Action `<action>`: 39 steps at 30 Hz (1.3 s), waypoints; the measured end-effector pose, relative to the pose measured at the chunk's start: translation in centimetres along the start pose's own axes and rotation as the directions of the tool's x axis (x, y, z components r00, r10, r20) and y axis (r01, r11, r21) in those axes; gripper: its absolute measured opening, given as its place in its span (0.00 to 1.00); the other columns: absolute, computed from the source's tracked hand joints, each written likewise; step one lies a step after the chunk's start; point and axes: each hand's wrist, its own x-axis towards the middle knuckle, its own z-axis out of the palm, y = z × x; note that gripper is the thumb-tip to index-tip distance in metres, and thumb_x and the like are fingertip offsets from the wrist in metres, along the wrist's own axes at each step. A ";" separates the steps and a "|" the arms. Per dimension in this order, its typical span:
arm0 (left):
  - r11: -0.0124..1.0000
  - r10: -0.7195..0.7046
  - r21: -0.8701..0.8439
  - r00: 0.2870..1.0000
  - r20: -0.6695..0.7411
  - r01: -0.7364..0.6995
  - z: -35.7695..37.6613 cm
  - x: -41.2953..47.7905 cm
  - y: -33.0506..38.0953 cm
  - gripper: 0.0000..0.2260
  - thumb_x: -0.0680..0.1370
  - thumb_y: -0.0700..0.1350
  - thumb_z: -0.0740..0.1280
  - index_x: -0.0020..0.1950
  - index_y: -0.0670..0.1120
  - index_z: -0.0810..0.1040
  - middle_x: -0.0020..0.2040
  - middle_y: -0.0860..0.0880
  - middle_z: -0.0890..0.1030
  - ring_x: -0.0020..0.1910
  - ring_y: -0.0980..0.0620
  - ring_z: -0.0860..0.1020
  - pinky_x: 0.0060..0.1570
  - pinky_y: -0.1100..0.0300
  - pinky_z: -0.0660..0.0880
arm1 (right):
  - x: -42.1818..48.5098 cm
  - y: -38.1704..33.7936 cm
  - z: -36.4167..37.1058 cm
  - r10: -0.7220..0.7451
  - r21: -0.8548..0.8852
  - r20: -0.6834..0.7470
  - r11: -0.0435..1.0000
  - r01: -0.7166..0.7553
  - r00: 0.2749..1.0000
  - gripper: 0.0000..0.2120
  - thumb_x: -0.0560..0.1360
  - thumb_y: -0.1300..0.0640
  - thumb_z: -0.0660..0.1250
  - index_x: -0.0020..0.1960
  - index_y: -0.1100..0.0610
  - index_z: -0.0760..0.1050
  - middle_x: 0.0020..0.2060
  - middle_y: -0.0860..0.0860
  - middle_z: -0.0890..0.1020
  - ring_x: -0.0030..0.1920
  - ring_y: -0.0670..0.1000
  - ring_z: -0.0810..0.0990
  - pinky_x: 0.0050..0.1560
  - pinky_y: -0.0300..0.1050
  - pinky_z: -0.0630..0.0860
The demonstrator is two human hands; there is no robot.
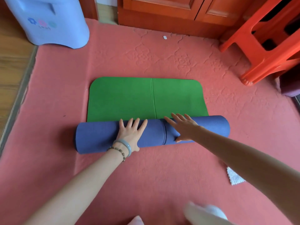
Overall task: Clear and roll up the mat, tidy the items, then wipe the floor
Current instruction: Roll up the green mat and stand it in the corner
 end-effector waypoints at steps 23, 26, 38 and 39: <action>0.996 -0.088 -0.020 0.990 -0.114 0.086 -2.9 10.6 -3.8 0.57 0.49 0.66 0.76 0.73 0.48 0.59 0.68 0.46 0.69 0.64 0.43 0.69 0.64 0.41 0.62 | 11.4 7.3 -4.8 0.037 0.318 0.150 0.944 -0.084 0.988 0.62 0.53 0.40 0.79 0.75 0.52 0.46 0.72 0.55 0.58 0.72 0.57 0.56 0.69 0.66 0.54; 0.990 -0.034 -0.133 0.995 0.092 0.046 -5.5 13.9 -6.0 0.54 0.54 0.66 0.74 0.73 0.52 0.54 0.69 0.51 0.66 0.65 0.46 0.67 0.62 0.47 0.64 | 10.5 5.5 -4.6 0.044 0.279 0.008 0.959 -0.045 0.999 0.64 0.56 0.37 0.77 0.76 0.51 0.36 0.75 0.57 0.45 0.76 0.57 0.43 0.70 0.66 0.43; 0.901 -0.087 -0.433 0.980 -0.180 0.001 -7.3 14.6 -7.2 0.31 0.68 0.49 0.72 0.70 0.48 0.67 0.69 0.46 0.68 0.67 0.43 0.67 0.67 0.52 0.60 | 15.3 6.8 -4.7 0.079 0.259 -0.247 0.966 -0.013 0.966 0.59 0.55 0.45 0.77 0.75 0.47 0.44 0.68 0.52 0.61 0.69 0.54 0.59 0.69 0.64 0.52; 0.934 -0.096 -0.357 0.965 -0.242 0.004 -6.7 14.2 -6.4 0.32 0.66 0.49 0.74 0.68 0.46 0.69 0.67 0.45 0.70 0.66 0.42 0.69 0.67 0.49 0.61 | 15.9 7.4 -5.5 0.057 0.264 -0.208 0.965 0.000 0.976 0.60 0.54 0.44 0.78 0.75 0.47 0.44 0.67 0.51 0.63 0.68 0.54 0.61 0.69 0.63 0.55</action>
